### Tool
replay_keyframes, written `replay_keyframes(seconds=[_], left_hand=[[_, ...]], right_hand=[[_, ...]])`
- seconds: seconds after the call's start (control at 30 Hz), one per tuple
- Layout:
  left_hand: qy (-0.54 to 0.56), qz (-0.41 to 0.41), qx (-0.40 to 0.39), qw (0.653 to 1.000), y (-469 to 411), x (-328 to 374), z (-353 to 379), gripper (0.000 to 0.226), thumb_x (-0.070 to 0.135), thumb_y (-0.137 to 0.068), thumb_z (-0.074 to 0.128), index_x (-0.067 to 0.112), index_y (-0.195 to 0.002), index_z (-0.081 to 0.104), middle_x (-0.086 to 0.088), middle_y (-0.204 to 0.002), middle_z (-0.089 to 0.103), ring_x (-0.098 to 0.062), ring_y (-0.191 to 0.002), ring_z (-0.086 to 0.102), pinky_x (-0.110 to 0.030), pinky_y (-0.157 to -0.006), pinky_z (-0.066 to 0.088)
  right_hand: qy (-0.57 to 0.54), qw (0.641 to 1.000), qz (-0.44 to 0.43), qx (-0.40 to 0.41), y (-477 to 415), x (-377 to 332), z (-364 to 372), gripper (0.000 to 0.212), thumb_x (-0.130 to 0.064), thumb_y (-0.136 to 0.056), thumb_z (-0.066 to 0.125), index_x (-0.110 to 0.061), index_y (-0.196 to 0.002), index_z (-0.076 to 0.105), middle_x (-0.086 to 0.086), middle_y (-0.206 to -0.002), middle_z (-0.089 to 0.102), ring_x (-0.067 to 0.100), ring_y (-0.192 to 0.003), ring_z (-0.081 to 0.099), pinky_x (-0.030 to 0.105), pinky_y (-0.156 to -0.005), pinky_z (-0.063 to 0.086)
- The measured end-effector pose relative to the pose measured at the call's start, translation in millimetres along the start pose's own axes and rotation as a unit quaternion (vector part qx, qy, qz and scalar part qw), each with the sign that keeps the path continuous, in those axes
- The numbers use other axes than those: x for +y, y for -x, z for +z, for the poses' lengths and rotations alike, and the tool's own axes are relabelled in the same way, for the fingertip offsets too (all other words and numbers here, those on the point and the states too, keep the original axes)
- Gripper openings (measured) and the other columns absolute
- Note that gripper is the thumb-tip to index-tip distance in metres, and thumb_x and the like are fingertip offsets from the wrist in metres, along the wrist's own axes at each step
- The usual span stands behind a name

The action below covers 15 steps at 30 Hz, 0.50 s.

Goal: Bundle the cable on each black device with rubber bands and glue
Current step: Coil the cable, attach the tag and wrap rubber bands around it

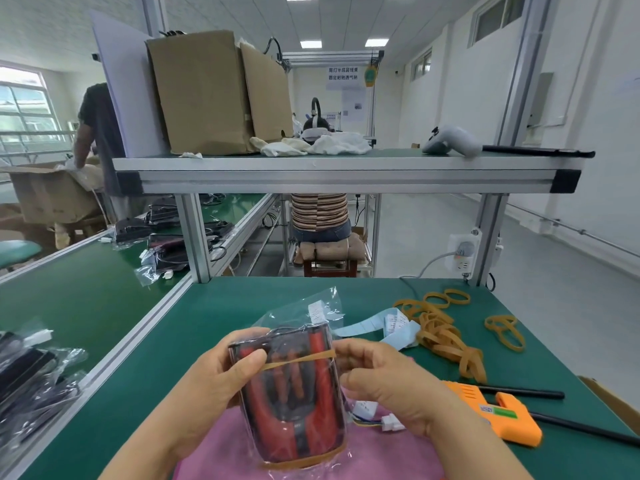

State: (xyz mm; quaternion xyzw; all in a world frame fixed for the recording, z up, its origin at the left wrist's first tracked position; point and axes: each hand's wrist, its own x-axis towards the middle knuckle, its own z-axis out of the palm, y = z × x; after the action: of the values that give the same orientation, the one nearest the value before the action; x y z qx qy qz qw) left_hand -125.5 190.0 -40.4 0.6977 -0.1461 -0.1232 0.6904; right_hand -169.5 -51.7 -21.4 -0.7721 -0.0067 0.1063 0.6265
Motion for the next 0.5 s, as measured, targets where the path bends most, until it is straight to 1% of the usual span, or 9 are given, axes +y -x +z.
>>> replay_keyframes(seconds=[0.07, 0.1, 0.2, 0.27, 0.3, 0.33, 0.37, 0.43, 0.5], left_hand=[[0.004, 0.011, 0.013, 1.0, 1, 2, 4, 0.039, 0.039, -0.076, 0.074, 0.029, -0.113, 0.068, -0.009, -0.11, 0.074, -0.028, -0.1, 0.072, -0.036, -0.079, 0.058], [0.001, 0.023, 0.021, 1.0, 1, 3, 6, 0.038, 0.034, -0.074, 0.074, 0.029, -0.111, 0.07, -0.009, -0.109, 0.074, -0.027, -0.1, 0.072, -0.036, -0.081, 0.057], [-0.015, 0.092, 0.036, 0.995, 5, 13, 11, 0.042, 0.026, -0.072, 0.085, 0.034, -0.111, 0.071, -0.004, -0.114, 0.073, -0.022, -0.106, 0.07, -0.034, -0.09, 0.053], [-0.009, 0.143, 0.048, 0.989, 8, 21, 15, 0.045, 0.022, -0.069, 0.082, 0.035, -0.11, 0.07, 0.0, -0.117, 0.072, -0.018, -0.106, 0.069, -0.029, -0.089, 0.053], [-0.004, 0.166, 0.049, 0.985, 9, 24, 18, 0.047, 0.017, -0.067, 0.085, 0.034, -0.109, 0.071, 0.001, -0.117, 0.071, -0.016, -0.104, 0.069, -0.025, -0.085, 0.055], [-0.004, 0.187, 0.048, 0.981, 10, 26, 22, 0.05, 0.012, -0.065, 0.089, 0.033, -0.107, 0.071, 0.002, -0.119, 0.07, -0.015, -0.103, 0.07, -0.022, -0.082, 0.056], [-0.011, 0.205, 0.045, 0.978, 12, 27, 27, 0.05, 0.009, -0.062, 0.088, 0.031, -0.103, 0.071, 0.004, -0.121, 0.068, -0.015, -0.104, 0.07, -0.02, -0.08, 0.056], [-0.045, 0.239, 0.032, 0.97, 14, 27, 36, 0.042, 0.007, -0.062, 0.082, 0.028, -0.097, 0.071, 0.006, -0.127, 0.065, -0.014, -0.109, 0.067, -0.024, -0.084, 0.057], [-0.081, 0.253, 0.014, 0.964, 16, 24, 41, 0.039, 0.003, -0.065, 0.082, 0.027, -0.093, 0.07, 0.005, -0.129, 0.062, -0.017, -0.116, 0.064, -0.028, -0.09, 0.056]], right_hand=[[-0.005, 1.0, -0.014, -0.011, 2, 2, 0, 0.052, 0.018, -0.086, 0.04, -0.007, -0.126, 0.062, 0.008, -0.113, 0.072, 0.011, -0.095, 0.066, 0.023, -0.08, 0.055], [-0.015, 0.999, -0.022, -0.023, 4, 1, 0, 0.054, 0.021, -0.083, 0.038, -0.007, -0.12, 0.066, 0.005, -0.103, 0.074, 0.007, -0.086, 0.068, 0.019, -0.071, 0.054], [-0.044, 0.998, -0.049, -0.014, 8, -4, -1, 0.047, 0.018, -0.085, 0.04, -0.009, -0.107, 0.071, 0.001, -0.088, 0.073, 0.007, -0.069, 0.063, 0.012, -0.056, 0.047], [0.051, 0.992, -0.065, 0.096, 1, -1, -7, 0.022, -0.007, -0.095, 0.052, -0.015, -0.099, 0.073, -0.005, -0.078, 0.068, 0.004, -0.063, 0.055, 0.012, -0.055, 0.043], [0.112, 0.982, -0.06, 0.139, -3, 0, -11, 0.02, -0.024, -0.097, 0.053, -0.015, -0.094, 0.071, -0.007, -0.076, 0.066, 0.005, -0.062, 0.055, 0.016, -0.058, 0.043], [0.138, 0.978, -0.042, 0.149, -7, 1, -13, 0.031, -0.038, -0.098, 0.049, -0.014, -0.093, 0.067, -0.003, -0.078, 0.067, 0.01, -0.063, 0.059, 0.023, -0.06, 0.043], [0.122, 0.985, -0.014, 0.123, -11, 0, -14, 0.039, -0.047, -0.1, 0.043, -0.016, -0.096, 0.066, 0.002, -0.082, 0.069, 0.017, -0.065, 0.065, 0.026, -0.06, 0.042], [0.002, 0.999, 0.05, 0.016, -15, -1, -11, 0.044, -0.055, -0.101, 0.039, -0.023, -0.104, 0.071, 0.01, -0.089, 0.073, 0.024, -0.065, 0.07, 0.024, -0.055, 0.048], [-0.154, 0.984, 0.083, -0.027, -18, 2, -8, 0.041, -0.05, -0.096, 0.052, -0.017, -0.101, 0.077, 0.014, -0.097, 0.074, 0.022, -0.067, 0.071, 0.027, -0.054, 0.056]])
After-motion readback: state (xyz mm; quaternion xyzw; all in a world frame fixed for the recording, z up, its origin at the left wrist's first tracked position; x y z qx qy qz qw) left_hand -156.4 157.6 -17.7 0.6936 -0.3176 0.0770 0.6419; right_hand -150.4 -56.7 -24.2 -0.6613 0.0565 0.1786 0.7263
